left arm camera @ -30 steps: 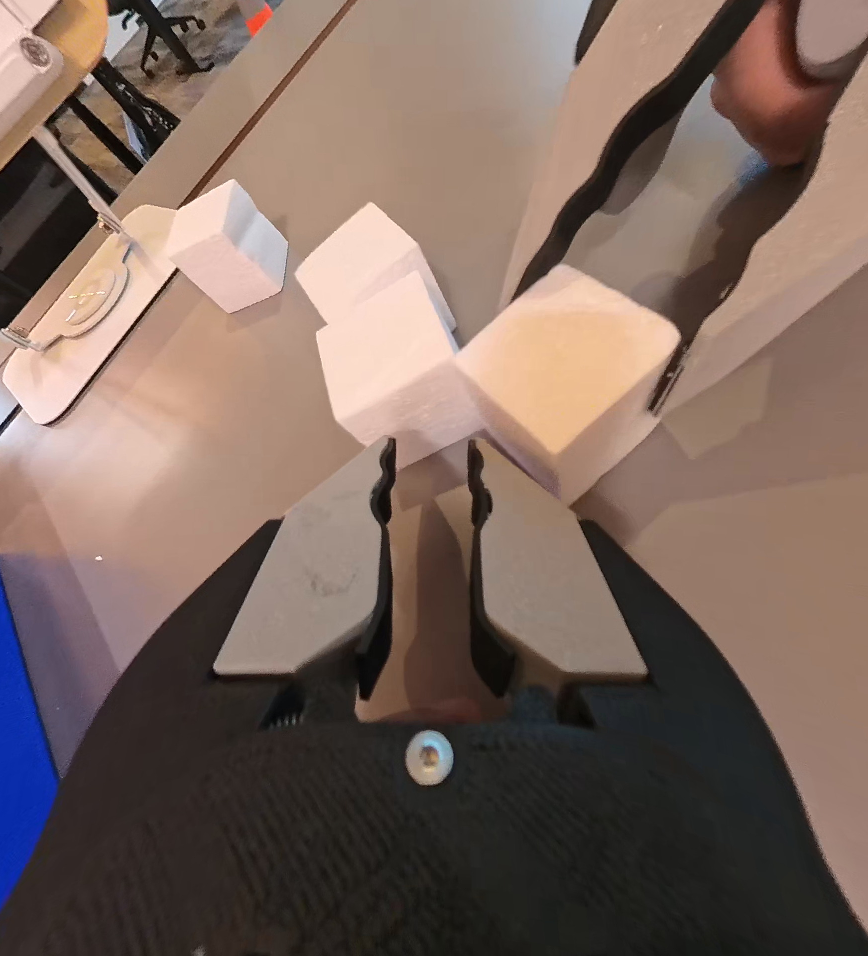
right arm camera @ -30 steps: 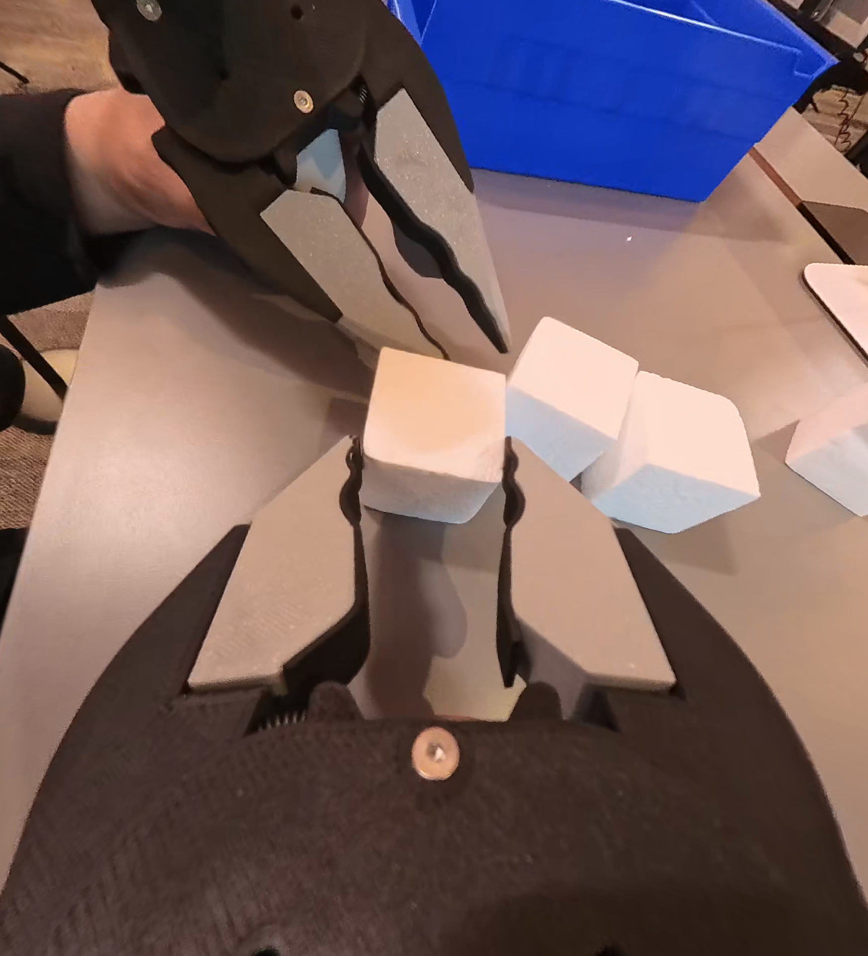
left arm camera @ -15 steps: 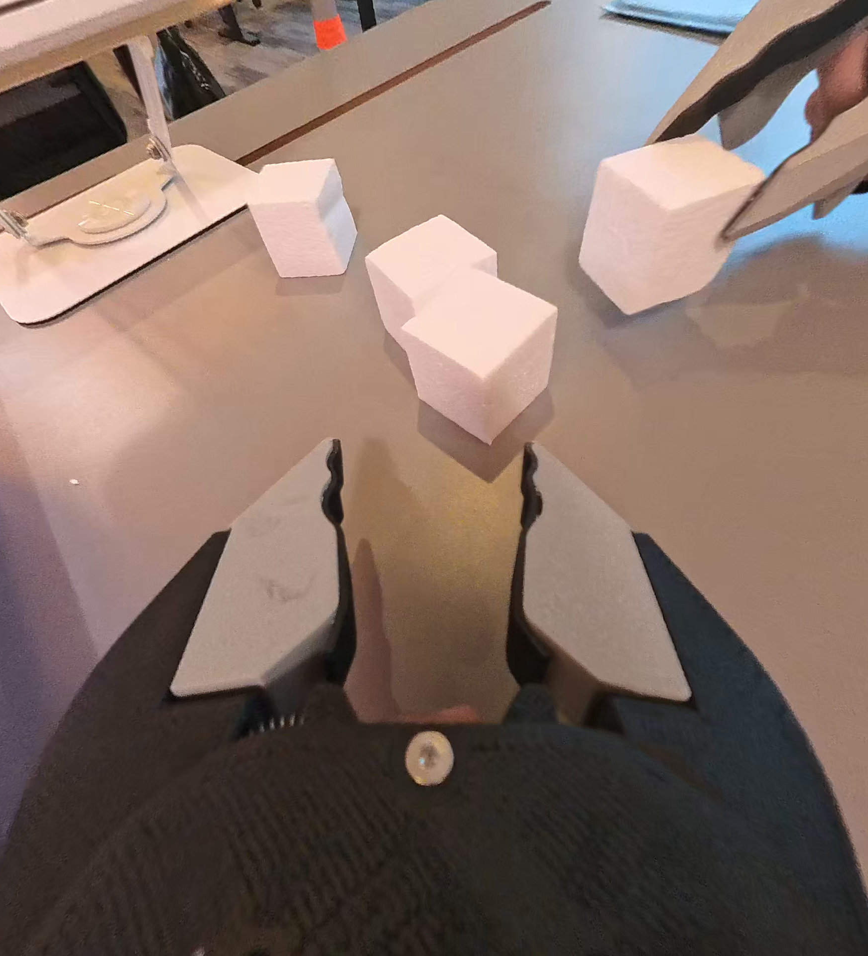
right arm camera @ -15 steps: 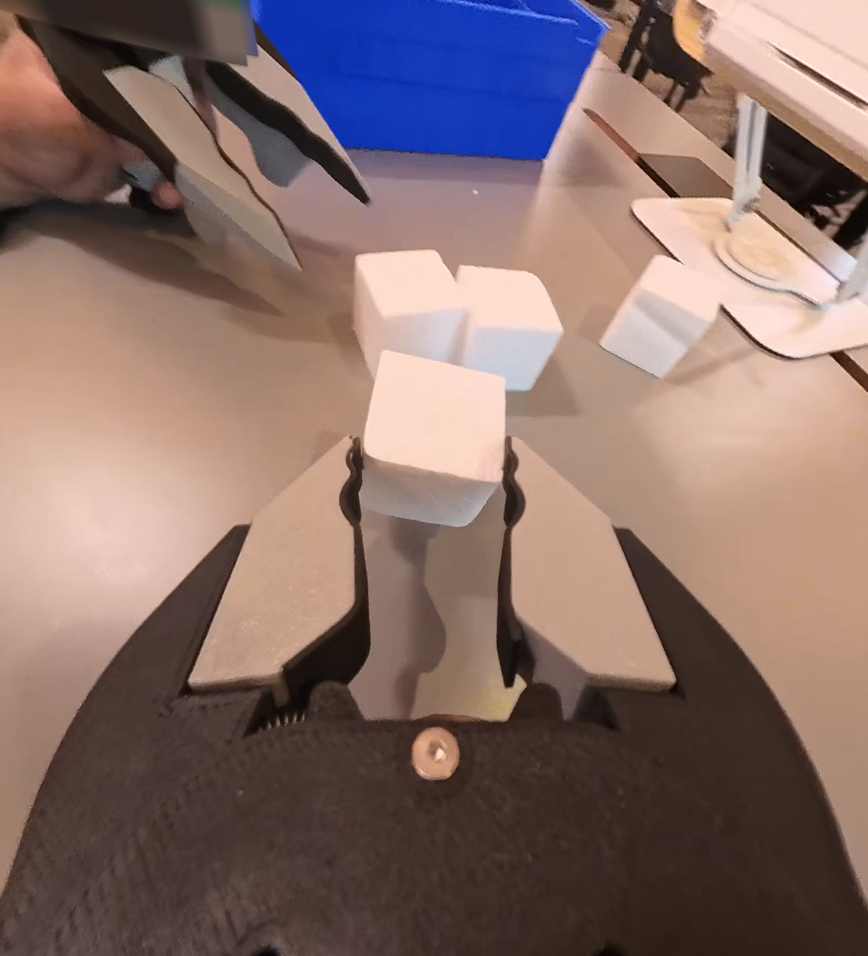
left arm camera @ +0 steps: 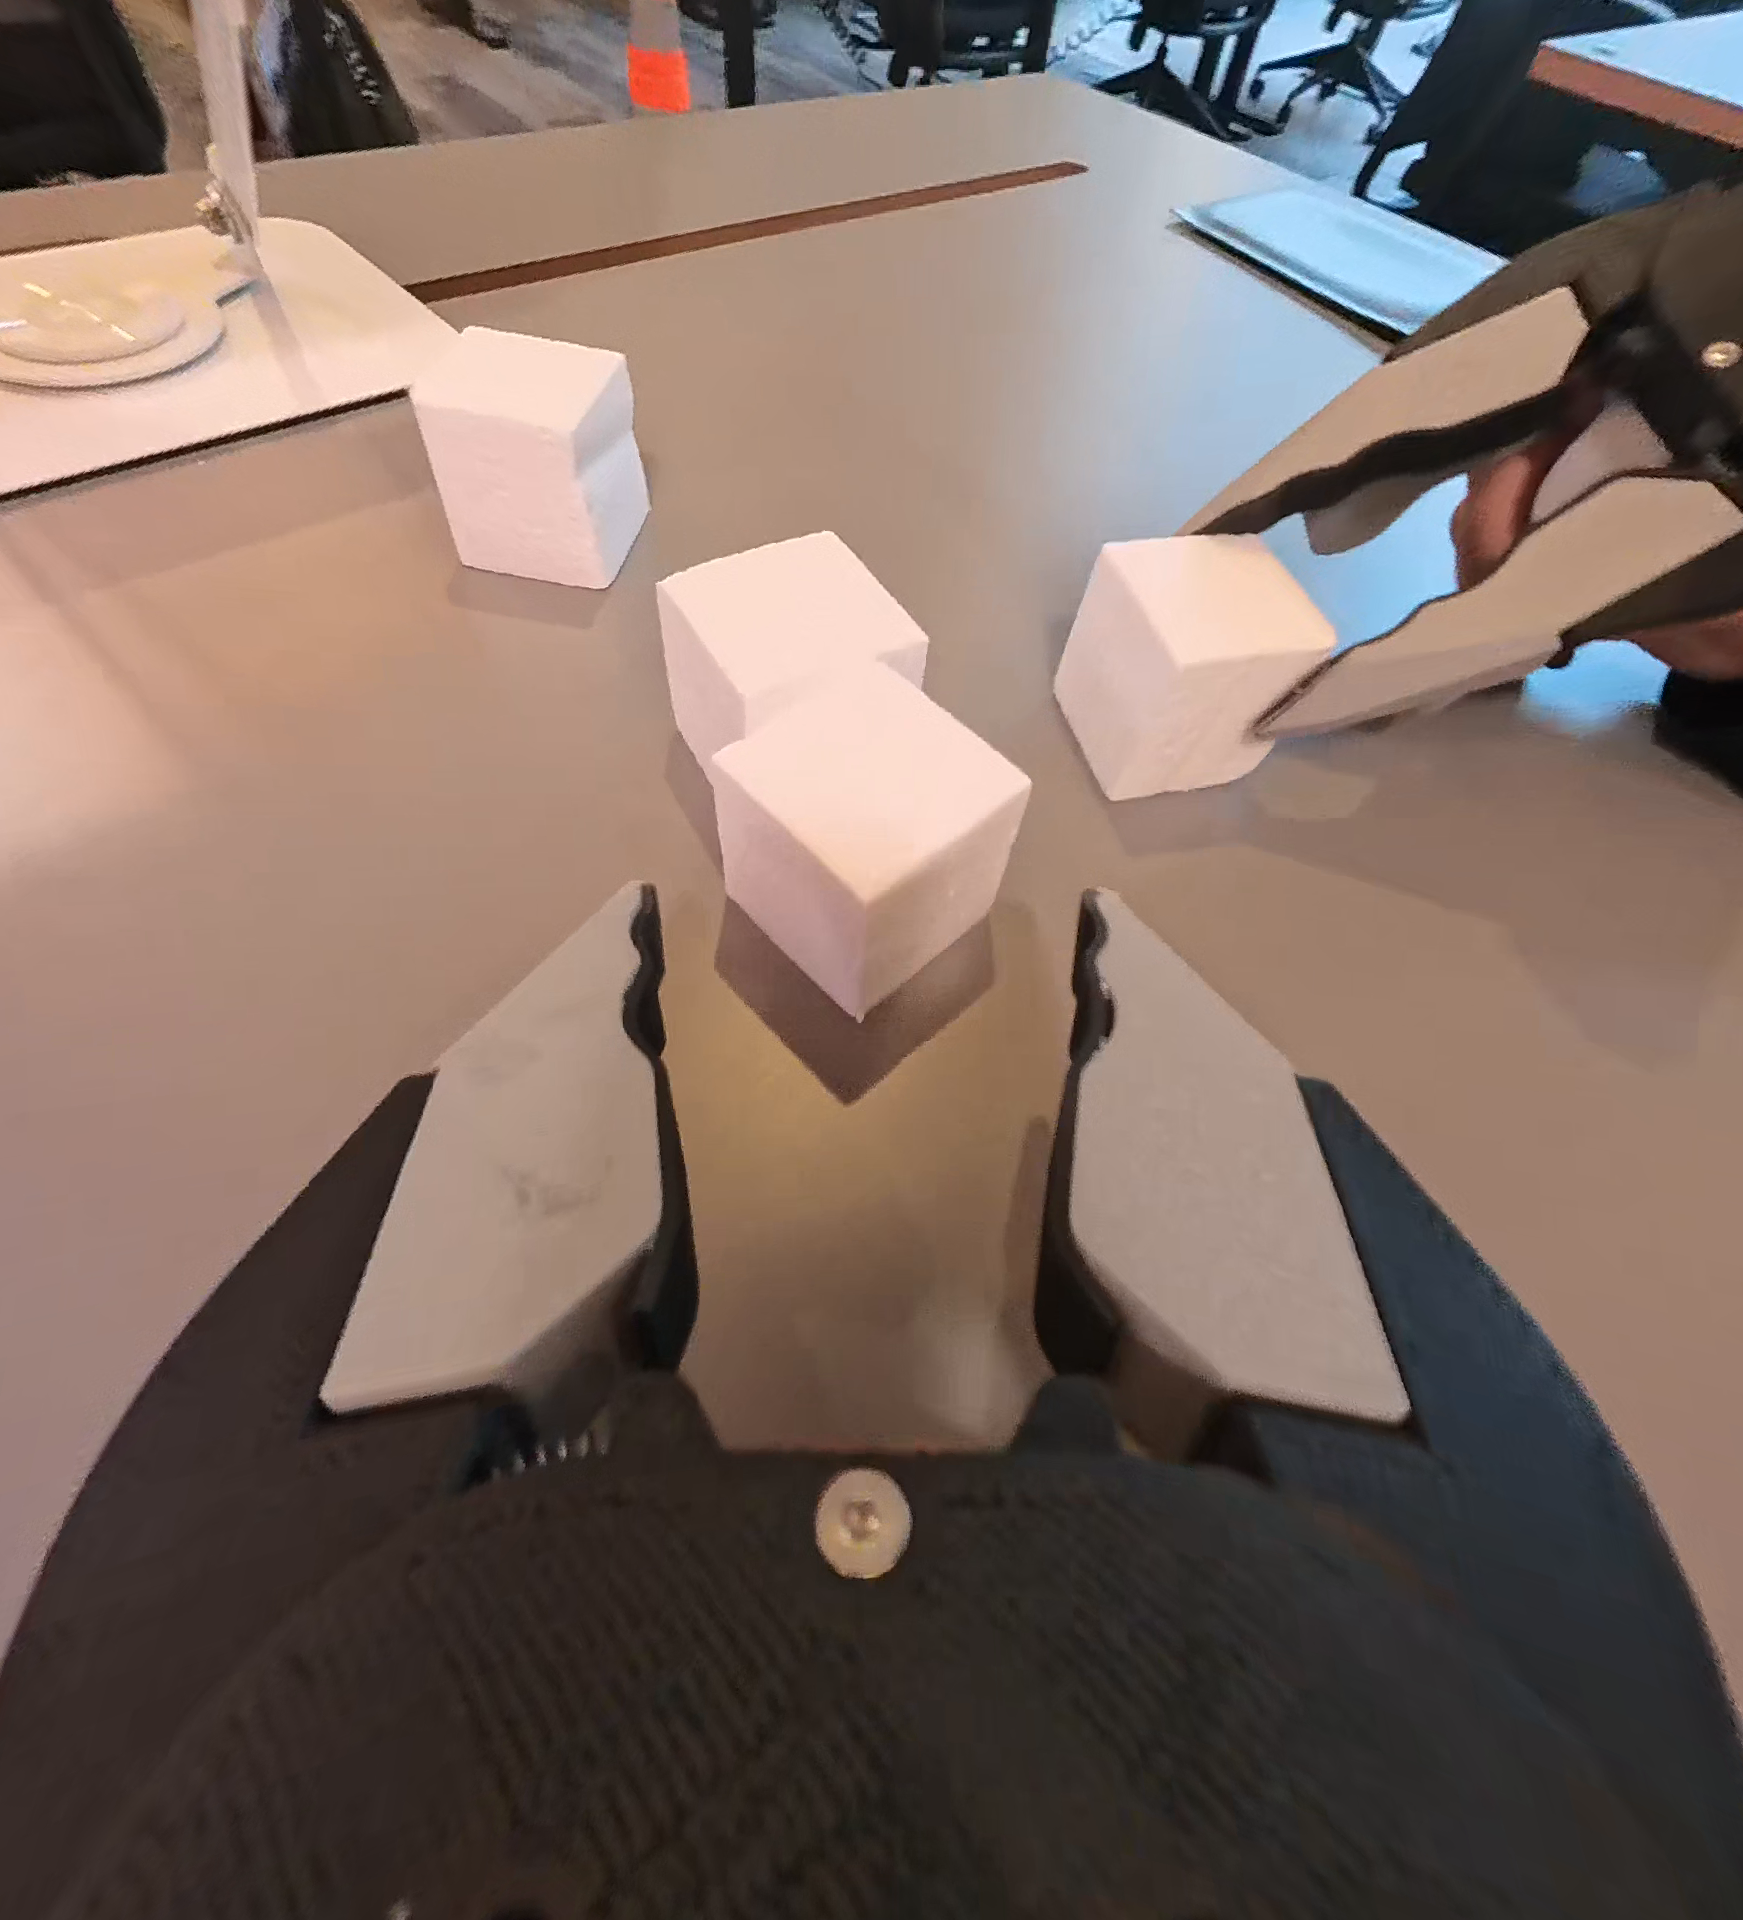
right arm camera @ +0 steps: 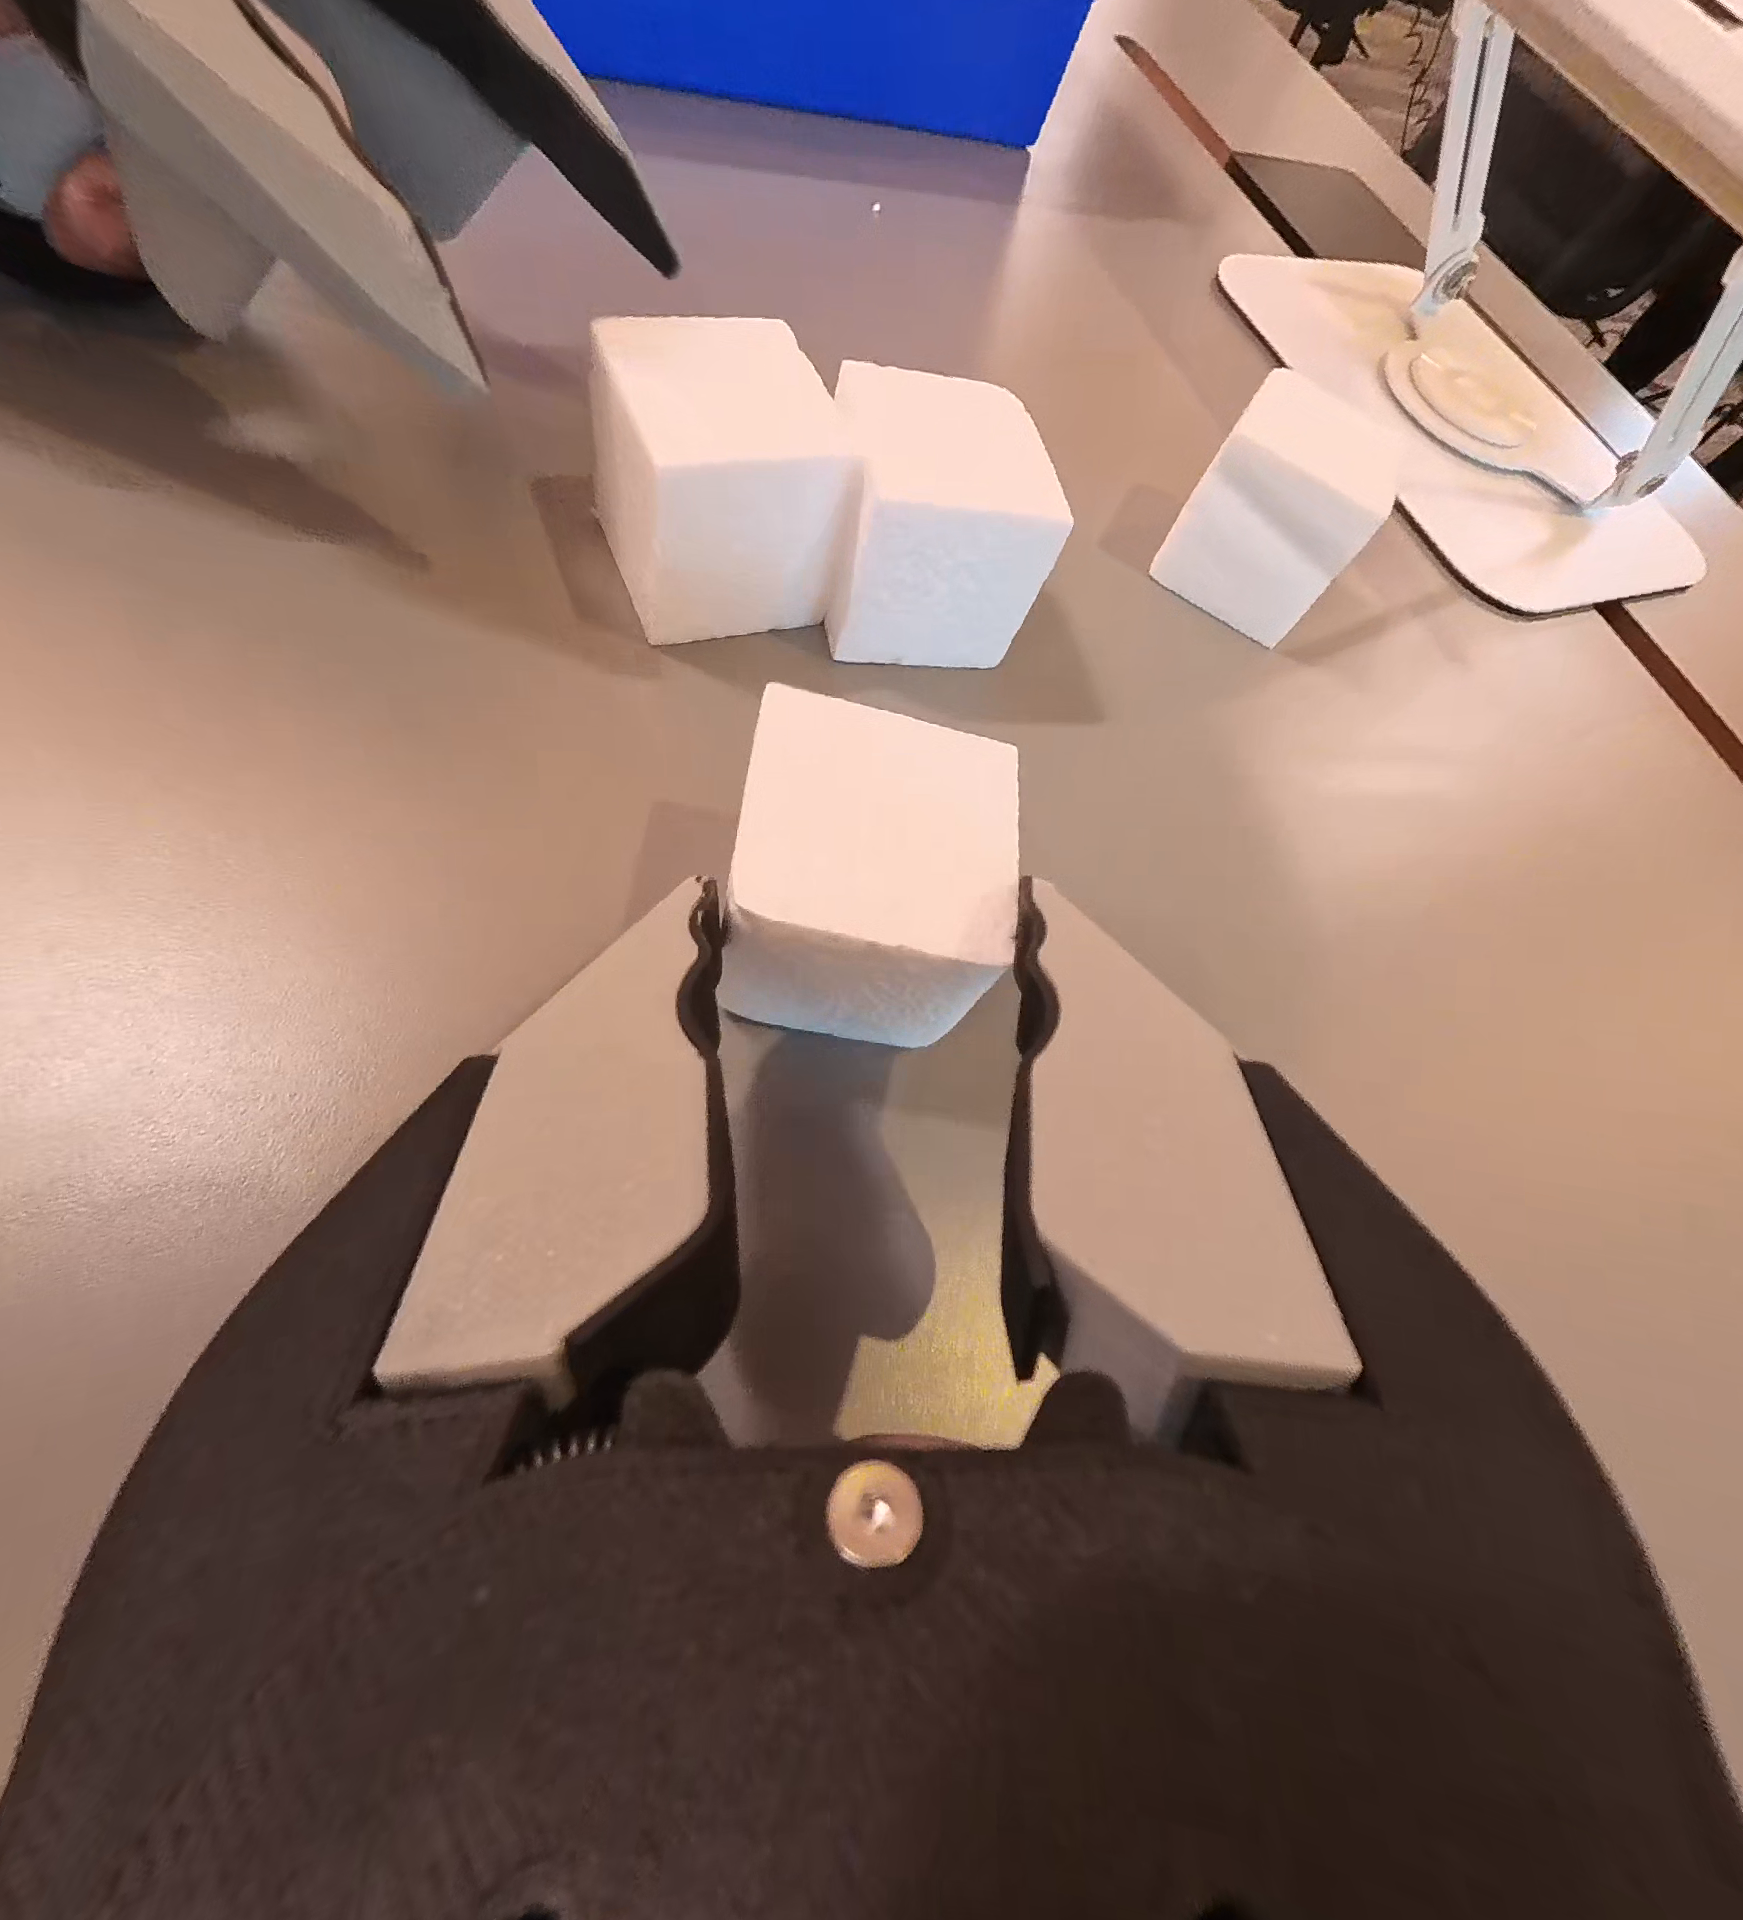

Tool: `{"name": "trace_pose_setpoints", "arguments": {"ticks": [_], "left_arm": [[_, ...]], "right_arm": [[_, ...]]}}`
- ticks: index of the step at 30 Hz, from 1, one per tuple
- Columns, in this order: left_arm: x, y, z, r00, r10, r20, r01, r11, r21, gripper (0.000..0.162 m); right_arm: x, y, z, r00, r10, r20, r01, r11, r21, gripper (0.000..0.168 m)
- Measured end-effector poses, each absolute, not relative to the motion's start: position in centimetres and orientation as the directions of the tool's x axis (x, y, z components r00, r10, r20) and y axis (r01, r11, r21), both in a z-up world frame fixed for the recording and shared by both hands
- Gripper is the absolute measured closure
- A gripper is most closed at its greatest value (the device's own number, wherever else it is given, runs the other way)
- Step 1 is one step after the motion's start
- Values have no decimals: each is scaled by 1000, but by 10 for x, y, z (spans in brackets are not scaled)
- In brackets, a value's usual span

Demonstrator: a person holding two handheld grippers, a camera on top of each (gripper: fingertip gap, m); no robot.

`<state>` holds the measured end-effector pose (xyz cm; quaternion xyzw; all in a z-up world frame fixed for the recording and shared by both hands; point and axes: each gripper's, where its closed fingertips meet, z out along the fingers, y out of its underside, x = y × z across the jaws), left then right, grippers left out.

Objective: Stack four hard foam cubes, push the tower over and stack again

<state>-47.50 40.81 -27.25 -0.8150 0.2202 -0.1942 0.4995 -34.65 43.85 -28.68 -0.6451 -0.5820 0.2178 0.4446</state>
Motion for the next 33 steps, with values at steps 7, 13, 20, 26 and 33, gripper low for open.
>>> {"name": "trace_pose_setpoints", "arguments": {"ticks": [7, 13, 20, 26, 33], "left_arm": [[-462, 422, -276, 875, -471, 112, -124, -441, -889, 72], [-458, 432, -282, 902, -416, 111, -114, -479, -870, 71], [-460, 441, -291, 926, -367, 85, -129, -522, -843, 76], [-457, 443, -299, 926, -372, 61, -170, -556, -813, 95], [-459, 440, -291, 926, -373, 51, -159, -513, -844, 96]], "right_arm": [[-350, 435, -287, 215, 949, 231, 549, 78, -832, 114], [-353, 429, -287, 184, 953, 241, 548, 104, -830, 114], [-356, 423, -287, 160, 958, 239, 543, 117, -832, 114], [-360, 416, -287, 132, 959, 251, 542, 142, -829, 113], [-360, 412, -280, 121, 964, 238, 511, 145, -847, 113]]}}
